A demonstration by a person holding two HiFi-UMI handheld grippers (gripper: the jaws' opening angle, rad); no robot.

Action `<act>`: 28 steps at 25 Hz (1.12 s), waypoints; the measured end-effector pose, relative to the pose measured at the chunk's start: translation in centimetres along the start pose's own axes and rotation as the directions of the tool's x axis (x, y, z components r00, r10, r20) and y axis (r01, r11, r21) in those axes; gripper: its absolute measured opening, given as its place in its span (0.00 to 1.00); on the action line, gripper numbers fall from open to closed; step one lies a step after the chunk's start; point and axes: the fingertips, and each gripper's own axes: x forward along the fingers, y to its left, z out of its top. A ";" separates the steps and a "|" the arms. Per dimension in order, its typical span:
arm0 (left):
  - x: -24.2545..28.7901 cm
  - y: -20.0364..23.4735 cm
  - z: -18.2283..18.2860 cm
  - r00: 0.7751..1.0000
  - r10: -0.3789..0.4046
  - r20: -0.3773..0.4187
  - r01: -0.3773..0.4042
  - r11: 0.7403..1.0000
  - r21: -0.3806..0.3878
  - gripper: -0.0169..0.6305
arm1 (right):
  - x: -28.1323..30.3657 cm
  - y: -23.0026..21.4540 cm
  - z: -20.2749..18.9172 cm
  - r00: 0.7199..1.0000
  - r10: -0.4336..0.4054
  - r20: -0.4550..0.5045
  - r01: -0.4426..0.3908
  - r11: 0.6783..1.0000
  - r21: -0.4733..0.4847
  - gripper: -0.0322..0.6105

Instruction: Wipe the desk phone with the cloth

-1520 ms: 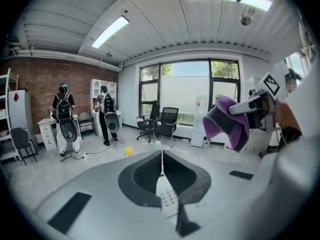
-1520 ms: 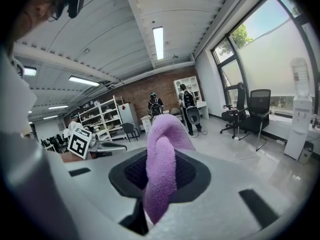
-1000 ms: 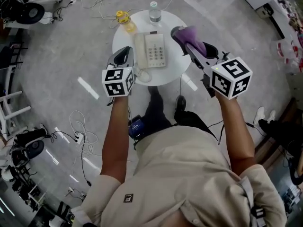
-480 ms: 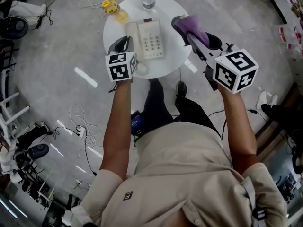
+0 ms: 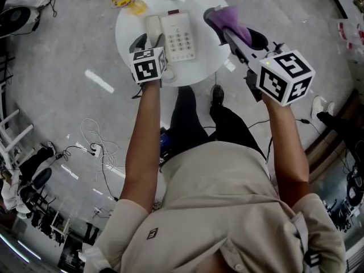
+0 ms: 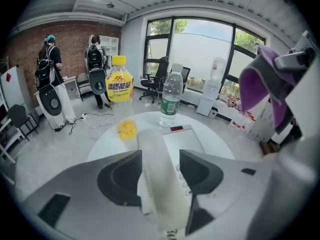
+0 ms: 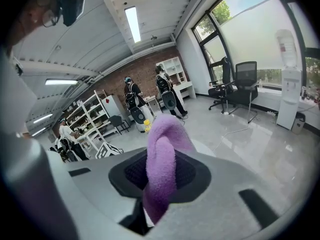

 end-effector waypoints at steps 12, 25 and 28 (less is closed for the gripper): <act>3.2 0.6 -2.3 0.995 0.086 -0.051 -0.086 0.996 0.007 0.43 | 1.2 -0.4 -1.3 1.000 -0.001 -0.024 0.002 1.000 0.019 0.15; 2.6 1.0 -2.5 0.997 -0.041 -0.059 0.031 0.986 -0.163 0.37 | 1.5 -0.2 -2.2 0.999 0.005 -0.034 -0.004 0.999 0.035 0.15; 2.6 0.8 -3.5 0.993 -0.118 -0.030 0.107 0.962 -0.252 0.36 | 1.7 0.0 -2.5 0.999 0.010 -0.036 -0.009 0.999 0.035 0.15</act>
